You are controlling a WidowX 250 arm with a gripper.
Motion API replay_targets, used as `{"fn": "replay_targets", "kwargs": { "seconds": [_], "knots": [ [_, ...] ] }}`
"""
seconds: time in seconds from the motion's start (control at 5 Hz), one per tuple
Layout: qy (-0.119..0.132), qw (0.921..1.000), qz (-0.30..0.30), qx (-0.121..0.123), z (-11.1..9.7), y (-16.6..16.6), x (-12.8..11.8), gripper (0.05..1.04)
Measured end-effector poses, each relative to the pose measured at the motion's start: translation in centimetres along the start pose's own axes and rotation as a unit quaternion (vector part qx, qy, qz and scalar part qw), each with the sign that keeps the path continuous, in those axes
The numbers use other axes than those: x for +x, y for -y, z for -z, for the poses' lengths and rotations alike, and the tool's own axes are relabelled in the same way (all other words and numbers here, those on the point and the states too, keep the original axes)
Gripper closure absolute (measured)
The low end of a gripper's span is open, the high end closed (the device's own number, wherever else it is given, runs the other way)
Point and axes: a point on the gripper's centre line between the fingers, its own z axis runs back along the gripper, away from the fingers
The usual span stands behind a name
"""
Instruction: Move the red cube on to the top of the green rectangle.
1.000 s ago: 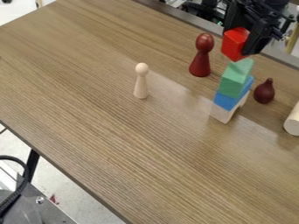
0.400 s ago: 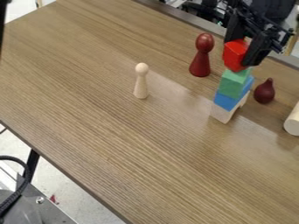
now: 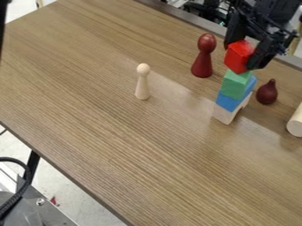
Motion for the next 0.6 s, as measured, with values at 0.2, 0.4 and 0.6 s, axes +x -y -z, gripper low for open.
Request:
{"fn": "replay_targets", "kwargs": {
  "seconds": [0.2, 0.4, 0.6],
  "knots": [
    [-0.003, 1.0000, 0.002, -0.003, 0.0, 0.1, -0.3, 0.078],
    [0.049, 0.9988, 0.000, -0.006, -3.6, 0.3, -1.2, 0.083],
    [0.121, 0.9924, -0.018, -0.012, -8.0, -0.5, -3.5, 0.083]
  ]
}}
